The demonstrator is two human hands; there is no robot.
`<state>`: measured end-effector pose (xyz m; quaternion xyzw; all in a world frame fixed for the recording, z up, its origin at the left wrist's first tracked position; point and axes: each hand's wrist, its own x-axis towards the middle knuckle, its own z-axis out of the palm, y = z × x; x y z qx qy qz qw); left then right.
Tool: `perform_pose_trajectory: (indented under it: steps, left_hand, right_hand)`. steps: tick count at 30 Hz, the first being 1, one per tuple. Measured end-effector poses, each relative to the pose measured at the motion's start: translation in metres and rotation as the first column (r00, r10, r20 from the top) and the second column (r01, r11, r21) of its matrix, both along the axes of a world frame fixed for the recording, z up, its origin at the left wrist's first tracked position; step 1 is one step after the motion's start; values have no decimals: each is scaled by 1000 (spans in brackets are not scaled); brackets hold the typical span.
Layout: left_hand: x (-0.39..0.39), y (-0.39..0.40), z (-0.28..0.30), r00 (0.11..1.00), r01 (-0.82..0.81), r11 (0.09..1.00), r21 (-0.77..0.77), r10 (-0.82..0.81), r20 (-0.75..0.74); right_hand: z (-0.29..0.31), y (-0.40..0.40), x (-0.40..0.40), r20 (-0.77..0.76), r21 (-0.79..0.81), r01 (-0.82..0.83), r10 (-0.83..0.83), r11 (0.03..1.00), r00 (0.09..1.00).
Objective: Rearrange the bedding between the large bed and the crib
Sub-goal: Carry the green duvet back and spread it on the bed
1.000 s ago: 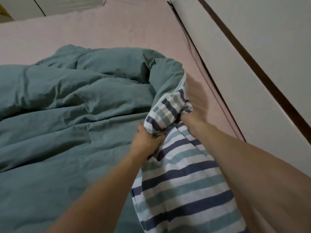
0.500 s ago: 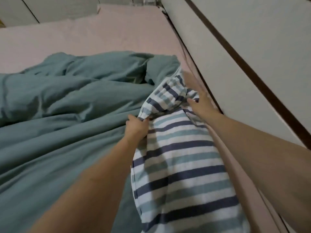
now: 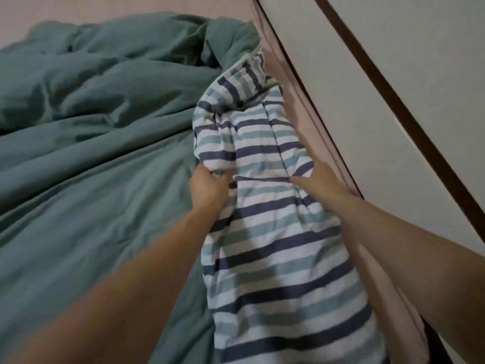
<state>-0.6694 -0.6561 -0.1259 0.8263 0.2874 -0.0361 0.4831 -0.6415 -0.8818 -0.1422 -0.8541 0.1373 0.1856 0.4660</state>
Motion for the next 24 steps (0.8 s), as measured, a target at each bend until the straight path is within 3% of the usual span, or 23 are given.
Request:
perform_pose_trajectory:
  steps: [2, 3, 6, 8, 11, 13, 16, 19, 22, 24]
  left_hand:
    - [1, -1, 11, 992, 6, 1000, 22, -9, 126]
    - [-5, -1, 12, 991, -25, 1000, 4, 24, 130]
    - [-51, -4, 0, 987, -76, 995, -64, 66, -145]
    - [-115, -13, 0, 960, 38, 988, -149, -77, -270]
    - [-198, -18, 2, 940, 139, 944, -299, -221, -259]
    - [-231, -18, 7, 945, 165, 936, -311, -240, -221]
    - [-247, -9, 40, 988, 127, 949, -287, -146, -43]
    - [-260, 24, 69, 993, 22, 910, -413, 29, 118]
    - [-283, 72, 60, 980, -150, 916, -371, 188, 66]
    - [-298, 96, 46, 978, -209, 940, -271, 206, -38]
  right_hand:
    - [9, -6, -4, 191, -158, 65, -34, 985, 981]
    - [10, -10, -10, 210, -189, 103, -62, 976, 976]
    - [3, -24, -68, -9, -111, 92, -94, 990, 996]
    - [10, -23, -145, -94, -44, 78, -82, 996, 992]
    - [17, -21, -234, -173, -50, 152, -158, 987, 972]
    - [21, -16, -267, -207, 6, 208, -202, 978, 957]
    - [29, -8, -300, -76, -18, 238, -238, 971, 968]
    - [49, 17, -323, 159, -115, 209, -190, 971, 969]
    - [56, 56, -338, 256, -146, 109, -69, 983, 964]
    - [47, 82, -348, 178, -403, -46, 127, 914, 976]
